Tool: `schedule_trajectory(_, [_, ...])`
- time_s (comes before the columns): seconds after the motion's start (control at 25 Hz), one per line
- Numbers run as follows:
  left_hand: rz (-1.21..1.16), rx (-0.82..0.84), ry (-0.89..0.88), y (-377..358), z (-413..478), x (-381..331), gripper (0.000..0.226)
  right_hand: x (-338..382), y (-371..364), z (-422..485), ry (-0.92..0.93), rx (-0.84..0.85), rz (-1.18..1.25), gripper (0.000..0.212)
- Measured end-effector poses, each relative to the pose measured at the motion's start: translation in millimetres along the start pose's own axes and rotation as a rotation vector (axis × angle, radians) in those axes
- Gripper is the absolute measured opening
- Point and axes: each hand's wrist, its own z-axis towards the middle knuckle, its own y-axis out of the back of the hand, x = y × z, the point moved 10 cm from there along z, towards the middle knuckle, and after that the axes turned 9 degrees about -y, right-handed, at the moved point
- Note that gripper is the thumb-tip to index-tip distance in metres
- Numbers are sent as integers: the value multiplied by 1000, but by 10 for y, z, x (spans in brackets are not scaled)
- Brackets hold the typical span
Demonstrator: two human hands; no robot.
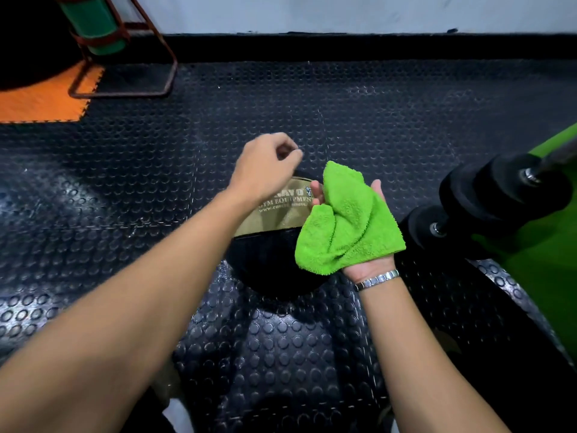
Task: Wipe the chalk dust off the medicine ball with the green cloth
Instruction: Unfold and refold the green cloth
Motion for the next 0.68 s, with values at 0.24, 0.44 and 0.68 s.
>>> schedule_trajectory(0.24, [-160, 271, 357, -259, -827, -246, 55, -171, -366, -276, -35, 141, -116, 72])
schedule_trajectory(0.44, [33, -17, 187, -19, -1263, -567, 54, -217, -391, -508, -26, 136, -108, 76])
schedule_trajectory(0.68, [-635, 166, 451, -415, -1464, -668, 65, -175, -404, -680, 53, -119, -354, 20])
